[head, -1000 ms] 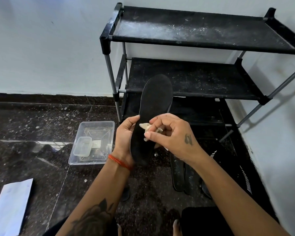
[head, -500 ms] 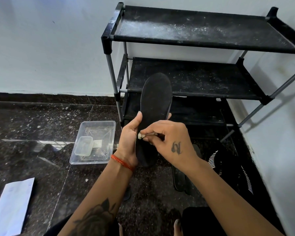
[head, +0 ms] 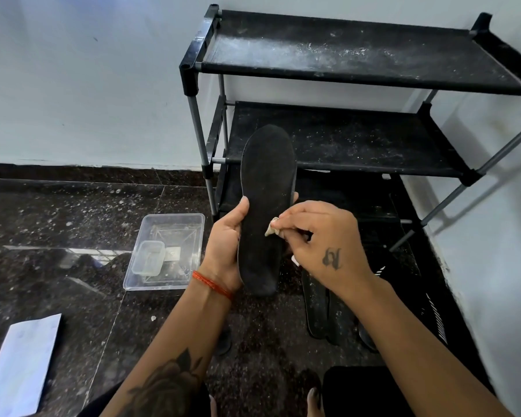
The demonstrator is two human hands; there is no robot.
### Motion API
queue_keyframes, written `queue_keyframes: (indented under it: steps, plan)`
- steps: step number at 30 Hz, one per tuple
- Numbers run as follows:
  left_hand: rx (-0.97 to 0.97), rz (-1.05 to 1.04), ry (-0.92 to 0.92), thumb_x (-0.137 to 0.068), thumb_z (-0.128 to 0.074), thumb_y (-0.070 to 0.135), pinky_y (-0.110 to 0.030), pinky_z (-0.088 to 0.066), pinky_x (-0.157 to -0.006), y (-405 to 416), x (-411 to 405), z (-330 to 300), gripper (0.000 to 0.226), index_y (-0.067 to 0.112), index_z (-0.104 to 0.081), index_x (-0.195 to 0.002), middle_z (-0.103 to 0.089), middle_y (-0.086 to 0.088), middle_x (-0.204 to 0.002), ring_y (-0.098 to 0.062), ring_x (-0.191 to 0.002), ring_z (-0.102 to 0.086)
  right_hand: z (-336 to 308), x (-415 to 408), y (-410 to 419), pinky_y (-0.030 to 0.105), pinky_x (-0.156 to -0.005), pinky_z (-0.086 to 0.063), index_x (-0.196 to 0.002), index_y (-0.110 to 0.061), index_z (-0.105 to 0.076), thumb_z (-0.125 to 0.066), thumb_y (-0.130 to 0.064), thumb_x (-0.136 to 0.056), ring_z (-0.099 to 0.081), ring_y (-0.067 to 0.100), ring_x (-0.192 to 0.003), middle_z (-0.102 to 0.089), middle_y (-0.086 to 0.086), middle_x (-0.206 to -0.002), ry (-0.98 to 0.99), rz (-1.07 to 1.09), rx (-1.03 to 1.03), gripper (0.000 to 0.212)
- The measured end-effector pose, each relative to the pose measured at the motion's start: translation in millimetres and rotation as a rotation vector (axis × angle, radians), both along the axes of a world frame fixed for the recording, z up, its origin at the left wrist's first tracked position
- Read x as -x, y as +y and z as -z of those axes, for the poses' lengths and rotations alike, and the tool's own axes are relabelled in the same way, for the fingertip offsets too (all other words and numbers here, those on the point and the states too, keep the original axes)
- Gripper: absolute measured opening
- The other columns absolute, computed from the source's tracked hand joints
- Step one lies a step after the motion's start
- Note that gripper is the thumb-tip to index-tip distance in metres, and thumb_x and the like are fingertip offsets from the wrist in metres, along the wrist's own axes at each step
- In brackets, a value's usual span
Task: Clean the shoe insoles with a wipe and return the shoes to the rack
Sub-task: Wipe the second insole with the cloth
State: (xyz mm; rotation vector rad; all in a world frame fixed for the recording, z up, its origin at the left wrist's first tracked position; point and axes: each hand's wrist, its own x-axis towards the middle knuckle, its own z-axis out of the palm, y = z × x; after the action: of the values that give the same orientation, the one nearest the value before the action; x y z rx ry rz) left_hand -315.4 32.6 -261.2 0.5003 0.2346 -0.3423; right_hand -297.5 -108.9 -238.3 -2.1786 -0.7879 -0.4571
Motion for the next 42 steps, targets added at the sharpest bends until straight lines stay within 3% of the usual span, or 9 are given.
queue_keyframes:
  steps: [8, 10, 14, 22, 26, 29, 33, 38, 42]
  plan:
    - [-0.079, -0.021, 0.045, -0.099, -0.033, 0.041, -0.038, -0.056, -0.086, -0.6, -0.2, -1.0, 0.057, -0.004, -0.066, -0.112, -0.066, -0.019, -0.117, -0.028, -0.1, -0.068, -5.3, 8.9, 11.5, 0.016, -0.073, -0.051, -0.077, -0.018, -0.077, -0.073, 0.0, -0.069, -0.065, -0.002, -0.075, -0.073, -0.008, -0.081, 0.343, -0.33, 0.033, 0.02]
    - [-0.062, -0.007, 0.029, -0.1, -0.029, 0.043, -0.042, -0.051, -0.094, -1.4, 0.8, -1.7, 0.059, -0.004, -0.054, -0.128, -0.057, -0.019, -0.131, -0.031, -0.111, -0.062, -7.0, 6.1, 2.2, 0.023, -0.075, -0.053, -0.069, -0.015, -0.077, -0.073, 0.001, -0.065, -0.066, 0.001, -0.072, -0.073, -0.006, -0.075, 0.427, -0.398, 0.108, 0.016]
    - [-0.075, -0.003, 0.026, -0.099, -0.03, 0.041, -0.046, -0.044, -0.101, 0.2, -0.9, -2.1, 0.059, -0.002, -0.046, -0.136, -0.05, -0.017, -0.139, -0.032, -0.126, -0.051, -7.5, -2.8, -11.8, 0.033, -0.067, -0.056, -0.068, -0.019, -0.076, -0.071, -0.007, -0.063, -0.066, 0.005, -0.071, -0.072, -0.009, -0.071, 0.29, -0.163, 0.011, 0.014]
    - [-0.107, -0.045, 0.087, -0.098, -0.036, 0.039, -0.035, -0.059, -0.071, -3.3, 0.5, -1.9, 0.058, -0.002, -0.075, -0.085, -0.072, -0.017, -0.092, -0.026, -0.078, -0.072, 1.9, 8.5, 16.5, 0.023, -0.078, -0.053, -0.088, -0.016, -0.076, -0.069, -0.003, -0.071, -0.065, 0.005, -0.081, -0.072, -0.004, -0.087, 0.203, -0.115, -0.024, 0.022]
    - [-0.102, -0.054, 0.102, -0.099, -0.033, 0.04, -0.038, -0.059, -0.074, -2.3, 0.5, -3.5, 0.059, -0.004, -0.072, -0.098, -0.07, -0.02, -0.103, -0.029, -0.087, -0.071, -8.3, 7.1, 5.1, 0.03, -0.084, -0.05, -0.072, -0.019, -0.077, -0.071, 0.0, -0.064, -0.066, -0.001, -0.078, -0.073, -0.01, -0.078, 0.395, -0.353, 0.115, 0.021]
    - [-0.06, -0.025, 0.09, -0.1, -0.031, 0.043, -0.046, -0.058, -0.077, -3.7, 2.2, -10.0, 0.058, -0.004, -0.057, -0.123, -0.063, -0.024, -0.119, -0.035, -0.095, -0.068, -8.6, -0.6, -11.8, 0.036, -0.079, -0.053, -0.066, -0.021, -0.076, -0.06, -0.012, -0.057, -0.066, 0.003, -0.075, -0.072, -0.011, -0.072, 0.393, -0.216, 0.241, 0.02]
    - [-0.121, -0.061, 0.077, -0.098, -0.035, 0.04, -0.054, -0.054, -0.084, -2.6, 1.1, -8.2, 0.052, -0.001, -0.058, -0.121, -0.067, -0.021, -0.111, -0.034, -0.095, -0.068, -9.8, -7.0, -15.7, 0.019, -0.073, -0.053, -0.073, -0.019, -0.076, -0.068, -0.006, -0.067, -0.066, 0.002, -0.077, -0.071, -0.01, -0.078, 0.191, 0.088, -0.108, 0.016]
    - [-0.155, -0.047, 0.11, -0.099, -0.034, 0.038, -0.034, -0.06, -0.065, -8.0, 2.2, -7.6, 0.062, -0.003, -0.075, -0.077, -0.072, -0.016, -0.081, -0.025, -0.071, -0.072, 1.8, 2.0, 9.1, 0.021, -0.079, -0.052, -0.085, -0.015, -0.077, -0.07, -0.002, -0.07, -0.066, 0.004, -0.082, -0.073, -0.004, -0.086, 0.147, -0.055, -0.043, 0.021]
    - [-0.179, -0.088, 0.105, -0.1, -0.035, 0.034, -0.031, -0.06, -0.063, -7.3, 1.3, -6.9, 0.059, 0.0, -0.076, -0.074, -0.073, -0.014, -0.081, -0.023, -0.07, -0.072, -6.4, 9.0, 11.5, 0.013, -0.077, -0.049, -0.075, -0.019, -0.077, -0.067, -0.002, -0.065, -0.065, 0.002, -0.079, -0.073, -0.008, -0.081, 0.294, -0.284, 0.08, 0.023]
